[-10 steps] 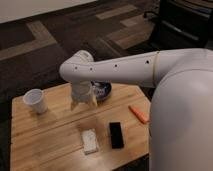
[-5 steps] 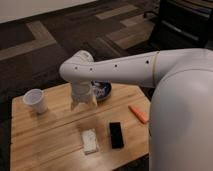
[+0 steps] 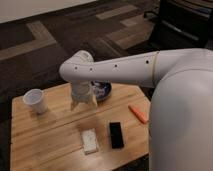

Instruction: Push the ceramic bowl across the table

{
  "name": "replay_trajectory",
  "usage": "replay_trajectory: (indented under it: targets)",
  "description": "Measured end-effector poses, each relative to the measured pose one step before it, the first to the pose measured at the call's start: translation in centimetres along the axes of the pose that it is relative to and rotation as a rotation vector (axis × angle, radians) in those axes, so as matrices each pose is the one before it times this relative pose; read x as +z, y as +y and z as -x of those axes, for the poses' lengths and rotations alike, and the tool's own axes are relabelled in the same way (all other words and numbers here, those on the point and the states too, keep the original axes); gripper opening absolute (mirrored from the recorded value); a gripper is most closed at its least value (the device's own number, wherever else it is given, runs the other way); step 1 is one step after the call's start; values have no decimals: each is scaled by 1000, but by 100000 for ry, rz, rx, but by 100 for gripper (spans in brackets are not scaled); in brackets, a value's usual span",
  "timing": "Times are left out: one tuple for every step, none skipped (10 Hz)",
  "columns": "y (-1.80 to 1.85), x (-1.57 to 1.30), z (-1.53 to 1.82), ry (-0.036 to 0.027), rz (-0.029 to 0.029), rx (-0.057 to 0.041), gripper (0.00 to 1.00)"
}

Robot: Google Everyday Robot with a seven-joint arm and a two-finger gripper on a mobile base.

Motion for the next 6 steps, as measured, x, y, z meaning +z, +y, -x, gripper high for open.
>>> replay_trajectory:
  targets:
    - [-2, -3, -1, -1, 1, -1, 65]
    - [2, 0, 1, -3, 4, 0, 65]
    - [-7, 3, 1, 3, -10, 6, 65]
    - [-1, 1, -1, 1, -2, 0, 65]
    - [3, -1, 4, -11, 6, -8, 65]
    - [-47, 186, 109, 175, 41, 185, 65]
